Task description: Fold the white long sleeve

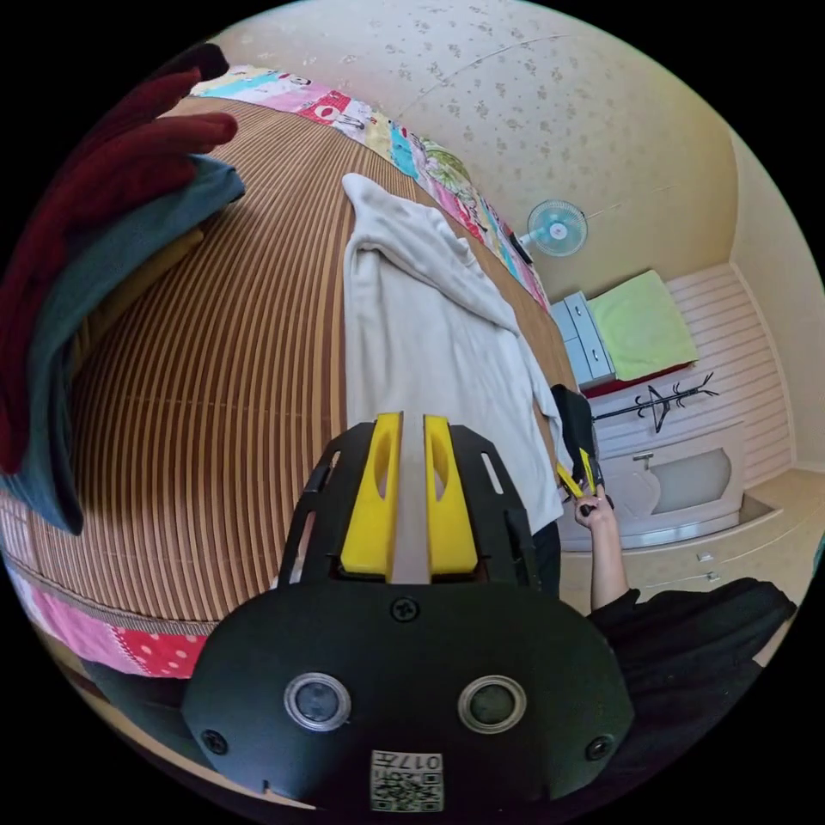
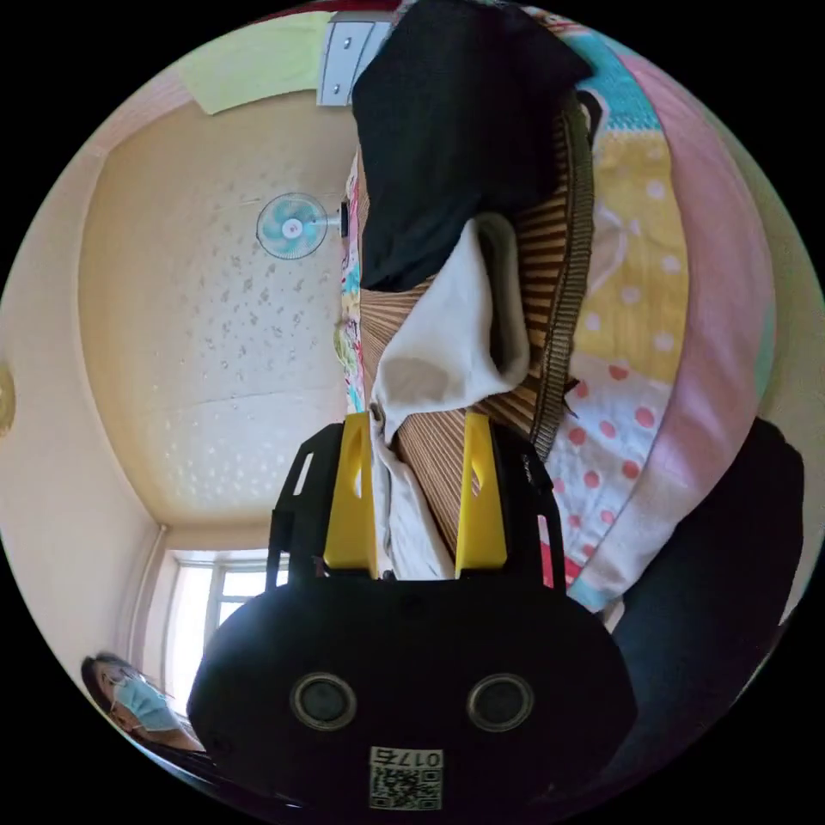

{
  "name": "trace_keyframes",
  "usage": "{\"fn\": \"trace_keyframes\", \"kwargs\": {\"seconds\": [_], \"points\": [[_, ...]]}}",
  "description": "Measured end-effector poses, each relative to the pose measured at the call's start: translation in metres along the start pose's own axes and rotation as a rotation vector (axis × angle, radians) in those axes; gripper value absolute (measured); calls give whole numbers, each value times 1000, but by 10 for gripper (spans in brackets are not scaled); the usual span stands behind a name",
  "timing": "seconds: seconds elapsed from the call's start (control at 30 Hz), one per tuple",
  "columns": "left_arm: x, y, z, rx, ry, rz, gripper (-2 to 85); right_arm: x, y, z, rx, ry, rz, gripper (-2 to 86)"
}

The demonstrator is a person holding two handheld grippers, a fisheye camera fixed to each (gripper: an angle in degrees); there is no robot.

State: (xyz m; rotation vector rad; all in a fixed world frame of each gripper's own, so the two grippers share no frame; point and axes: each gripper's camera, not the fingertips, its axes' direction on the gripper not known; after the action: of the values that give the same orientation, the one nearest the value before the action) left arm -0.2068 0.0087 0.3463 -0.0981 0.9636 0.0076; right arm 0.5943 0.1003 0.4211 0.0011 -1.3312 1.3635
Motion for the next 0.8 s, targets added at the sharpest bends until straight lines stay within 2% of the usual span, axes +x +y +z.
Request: {"fn": "trace_keyframes", "kwargs": {"seconds": [0.17, 0.27, 0.33, 0.43, 0.5, 0.63, 0.73, 0.8], "points": [[23, 14, -11, 33, 14, 32, 52, 11, -1, 33, 27, -86, 101, 133], [26, 22, -13, 20, 20, 21, 51, 7, -19, 30, 141, -62, 125, 66], [27, 27, -18, 25, 7, 16, 51, -28, -22, 31, 212, 46, 27, 43], [31, 37, -27, 37, 4, 26, 51, -136, -7, 79, 228, 172, -363, 33], [34, 42, -29, 44, 10, 35, 52, -217, 31, 147, 135, 157, -698, 28], [44, 47, -20, 67, 9, 51, 59, -266, 122, 272, -129, 89, -1038, 23], [48, 40, -3, 69, 35, 35, 64, -220, 202, 380, -442, 107, -1169, 21], [51, 31, 8, 58, 67, 26, 66, -140, 253, 464, -814, 314, -1154, 19]]}}
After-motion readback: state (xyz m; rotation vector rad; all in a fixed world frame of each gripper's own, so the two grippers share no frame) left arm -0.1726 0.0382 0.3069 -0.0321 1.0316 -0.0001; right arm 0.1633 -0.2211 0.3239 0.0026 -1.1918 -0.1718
